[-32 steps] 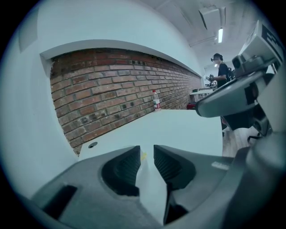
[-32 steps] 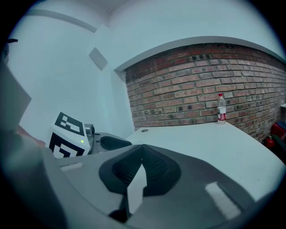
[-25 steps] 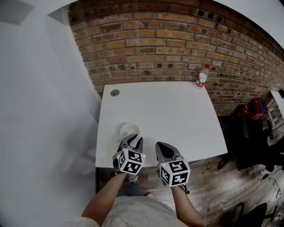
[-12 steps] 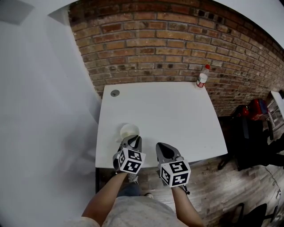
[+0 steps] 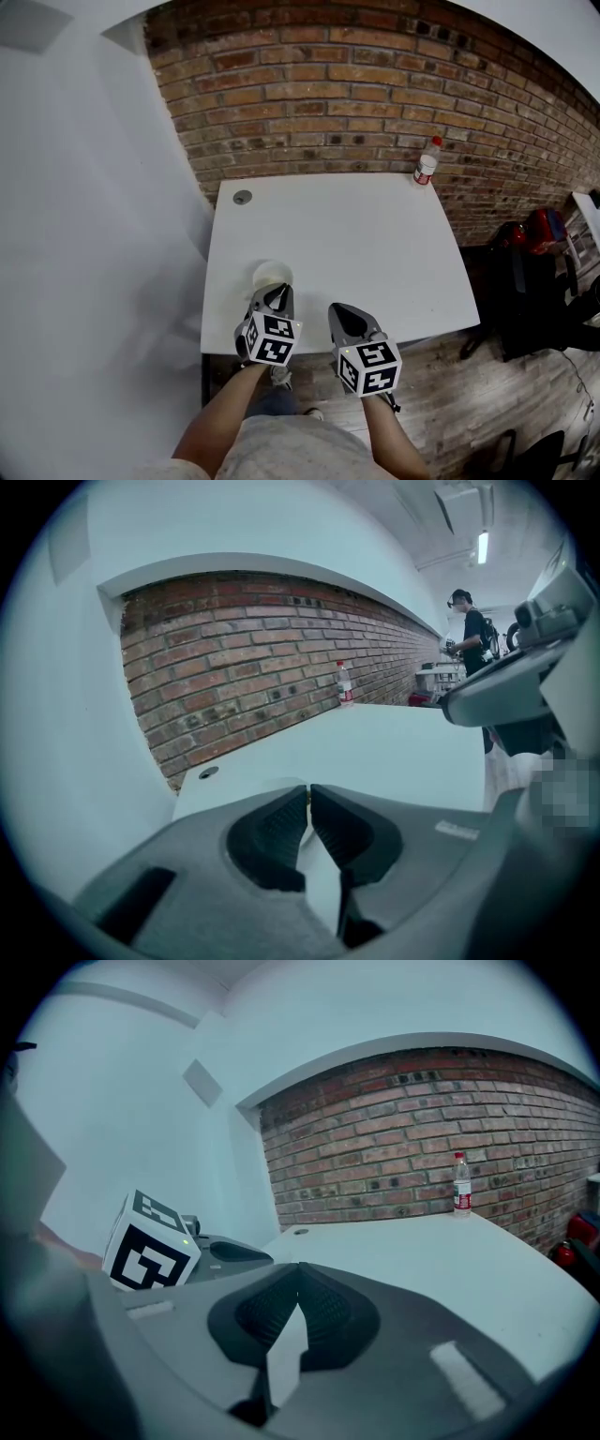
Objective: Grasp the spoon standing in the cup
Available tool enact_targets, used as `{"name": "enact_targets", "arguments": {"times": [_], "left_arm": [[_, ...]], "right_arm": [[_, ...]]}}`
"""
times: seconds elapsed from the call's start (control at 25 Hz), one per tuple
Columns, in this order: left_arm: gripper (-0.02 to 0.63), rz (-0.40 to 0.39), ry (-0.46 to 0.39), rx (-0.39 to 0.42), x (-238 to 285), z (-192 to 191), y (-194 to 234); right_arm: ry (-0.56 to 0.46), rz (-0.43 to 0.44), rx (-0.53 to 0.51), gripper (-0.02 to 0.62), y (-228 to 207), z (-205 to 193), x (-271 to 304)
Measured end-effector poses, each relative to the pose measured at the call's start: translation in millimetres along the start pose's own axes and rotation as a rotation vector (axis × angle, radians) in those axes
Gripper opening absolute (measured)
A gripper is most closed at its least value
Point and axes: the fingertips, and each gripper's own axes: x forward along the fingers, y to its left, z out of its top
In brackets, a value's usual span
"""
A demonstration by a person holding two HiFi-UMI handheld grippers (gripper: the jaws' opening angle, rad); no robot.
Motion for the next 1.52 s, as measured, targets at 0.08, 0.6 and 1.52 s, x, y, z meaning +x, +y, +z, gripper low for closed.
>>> {"name": "enact_targets", "arguments": {"times": [0.08, 0.6, 1.52], "left_arm": [[0.011, 0.006, -0.012, -0.002, -2, 1, 3], [0.006, 0.019, -0.152, -0.075, -40, 38, 9], [0.006, -0.131, -0.370, -0.022, -141, 109, -53]], "right_arm": [[-0.001, 0.001, -0.001, 0.008, 0, -1, 0], [-0.015, 0.032, -0.014, 0.008, 9, -2, -21], [-0.114, -0.127, 0.013, 0.008, 23, 17, -113]]}}
